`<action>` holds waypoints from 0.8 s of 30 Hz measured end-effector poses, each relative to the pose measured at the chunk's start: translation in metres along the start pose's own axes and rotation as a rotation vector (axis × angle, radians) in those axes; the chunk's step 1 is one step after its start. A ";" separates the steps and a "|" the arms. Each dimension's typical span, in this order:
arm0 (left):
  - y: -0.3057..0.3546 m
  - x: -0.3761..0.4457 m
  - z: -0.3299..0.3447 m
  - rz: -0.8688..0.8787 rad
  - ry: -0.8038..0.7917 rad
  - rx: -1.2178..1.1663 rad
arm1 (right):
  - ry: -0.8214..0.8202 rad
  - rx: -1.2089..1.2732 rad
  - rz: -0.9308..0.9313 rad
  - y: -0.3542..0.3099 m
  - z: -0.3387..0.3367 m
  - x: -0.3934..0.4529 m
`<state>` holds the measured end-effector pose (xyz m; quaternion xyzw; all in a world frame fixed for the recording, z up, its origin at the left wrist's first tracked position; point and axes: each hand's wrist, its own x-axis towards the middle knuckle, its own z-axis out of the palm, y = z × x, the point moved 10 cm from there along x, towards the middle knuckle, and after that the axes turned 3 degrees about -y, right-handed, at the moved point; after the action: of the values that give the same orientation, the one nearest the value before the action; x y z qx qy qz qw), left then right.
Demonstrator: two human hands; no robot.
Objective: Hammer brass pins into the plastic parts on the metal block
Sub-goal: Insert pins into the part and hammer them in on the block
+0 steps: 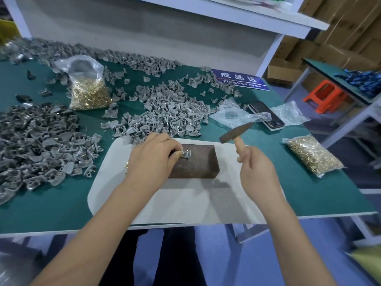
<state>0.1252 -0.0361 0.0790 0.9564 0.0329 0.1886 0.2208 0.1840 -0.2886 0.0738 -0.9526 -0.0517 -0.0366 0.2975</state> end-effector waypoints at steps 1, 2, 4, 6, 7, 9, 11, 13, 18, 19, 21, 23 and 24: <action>0.000 0.000 0.000 -0.001 -0.001 0.001 | -0.030 0.119 0.001 -0.004 -0.001 0.001; 0.000 0.000 0.000 -0.003 -0.002 0.005 | -0.061 0.174 -0.031 -0.014 -0.002 0.000; 0.000 0.001 -0.001 -0.004 -0.009 0.019 | -0.114 0.125 -0.153 -0.035 0.003 -0.005; -0.001 0.001 -0.001 -0.001 -0.011 0.020 | -0.140 0.050 -0.224 -0.049 0.011 -0.011; -0.001 0.001 -0.001 0.000 -0.008 0.017 | -0.137 0.022 -0.238 -0.054 0.014 -0.012; 0.000 0.001 -0.003 0.006 0.000 0.019 | -0.129 -0.021 -0.244 -0.060 0.019 -0.012; 0.001 0.002 -0.004 0.014 0.008 0.027 | -0.118 -0.023 -0.260 -0.067 0.021 -0.012; 0.003 0.001 -0.004 0.025 0.014 0.026 | -0.044 0.019 -0.271 -0.070 0.014 -0.014; 0.004 0.001 -0.005 0.052 0.028 0.033 | 0.116 0.129 -0.286 -0.078 0.000 -0.026; 0.004 0.000 -0.005 0.052 0.033 0.037 | 0.067 0.074 -0.291 -0.081 0.008 -0.028; 0.004 0.000 -0.006 0.052 0.049 0.045 | -0.049 -0.057 -0.279 -0.082 0.024 -0.029; 0.004 -0.001 -0.006 0.052 0.061 0.038 | -0.049 -0.095 -0.267 -0.080 0.022 -0.026; 0.004 -0.001 -0.006 0.055 0.063 0.033 | -0.001 -0.068 -0.272 -0.081 0.015 -0.026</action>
<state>0.1221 -0.0372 0.0857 0.9540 0.0168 0.2240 0.1985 0.1491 -0.2161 0.1044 -0.9464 -0.1792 -0.0779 0.2572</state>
